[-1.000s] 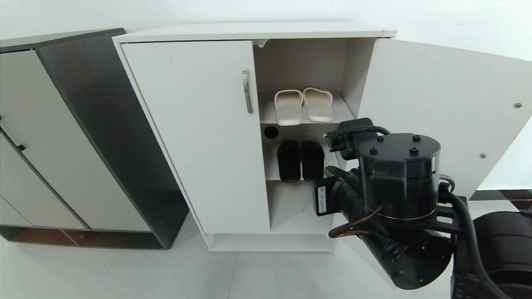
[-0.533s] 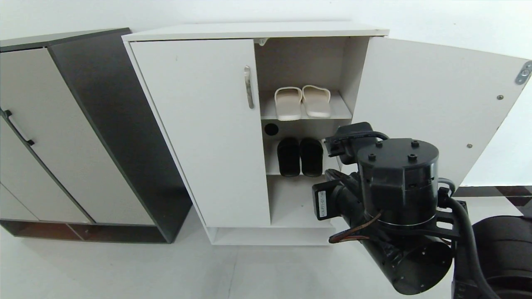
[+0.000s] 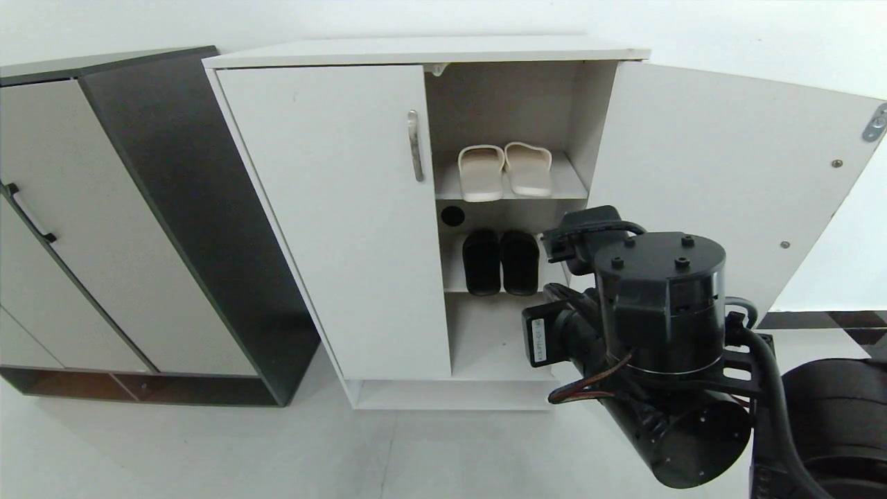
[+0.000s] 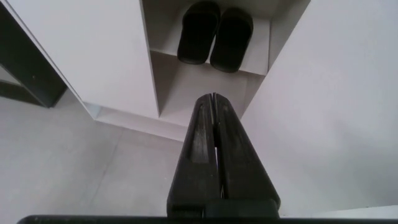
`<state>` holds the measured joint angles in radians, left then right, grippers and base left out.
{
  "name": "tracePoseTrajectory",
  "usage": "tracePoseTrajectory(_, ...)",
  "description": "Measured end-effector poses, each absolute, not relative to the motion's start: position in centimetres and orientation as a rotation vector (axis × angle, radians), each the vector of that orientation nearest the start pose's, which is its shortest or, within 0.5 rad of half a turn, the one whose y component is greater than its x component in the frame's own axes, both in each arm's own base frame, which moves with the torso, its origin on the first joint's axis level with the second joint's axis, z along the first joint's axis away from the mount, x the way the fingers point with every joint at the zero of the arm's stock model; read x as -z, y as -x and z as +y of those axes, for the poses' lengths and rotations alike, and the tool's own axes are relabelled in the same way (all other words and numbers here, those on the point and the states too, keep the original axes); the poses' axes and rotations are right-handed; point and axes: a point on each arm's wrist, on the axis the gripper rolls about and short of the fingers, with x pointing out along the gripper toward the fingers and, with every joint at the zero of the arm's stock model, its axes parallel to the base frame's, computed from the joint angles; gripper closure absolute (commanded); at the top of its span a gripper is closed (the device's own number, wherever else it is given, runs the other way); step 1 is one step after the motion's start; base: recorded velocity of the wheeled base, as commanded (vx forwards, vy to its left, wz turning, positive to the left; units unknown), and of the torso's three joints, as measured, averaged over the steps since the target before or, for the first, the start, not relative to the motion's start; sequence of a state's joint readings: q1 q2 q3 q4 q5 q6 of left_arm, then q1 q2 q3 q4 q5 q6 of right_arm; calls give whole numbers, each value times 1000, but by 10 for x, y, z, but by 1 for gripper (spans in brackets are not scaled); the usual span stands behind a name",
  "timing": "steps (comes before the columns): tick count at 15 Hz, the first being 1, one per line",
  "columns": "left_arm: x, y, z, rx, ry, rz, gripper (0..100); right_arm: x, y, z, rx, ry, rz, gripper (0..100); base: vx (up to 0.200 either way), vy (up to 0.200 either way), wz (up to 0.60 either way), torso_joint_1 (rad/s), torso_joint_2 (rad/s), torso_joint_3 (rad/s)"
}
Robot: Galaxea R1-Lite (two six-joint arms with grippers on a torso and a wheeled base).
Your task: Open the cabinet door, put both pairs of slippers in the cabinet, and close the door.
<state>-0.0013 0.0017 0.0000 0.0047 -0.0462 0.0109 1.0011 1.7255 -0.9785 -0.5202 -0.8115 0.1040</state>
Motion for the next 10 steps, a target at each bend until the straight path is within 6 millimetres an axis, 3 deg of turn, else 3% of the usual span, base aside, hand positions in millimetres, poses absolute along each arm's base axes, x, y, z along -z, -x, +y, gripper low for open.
tracePoseTrajectory(2,-75,23,-1,47,-10,7,100,-210,-186,260,-181,82,153,100,0,0,0,-1,-87,-96)
tracePoseTrajectory(5,-75,23,-1,49,-11,9,100,-208,-185,260,-184,102,156,100,0,0,0,22,-212,-328)
tracePoseTrajectory(10,-75,23,-1,49,-11,6,100,-207,-186,260,-182,103,158,100,0,0,0,63,-503,-356)
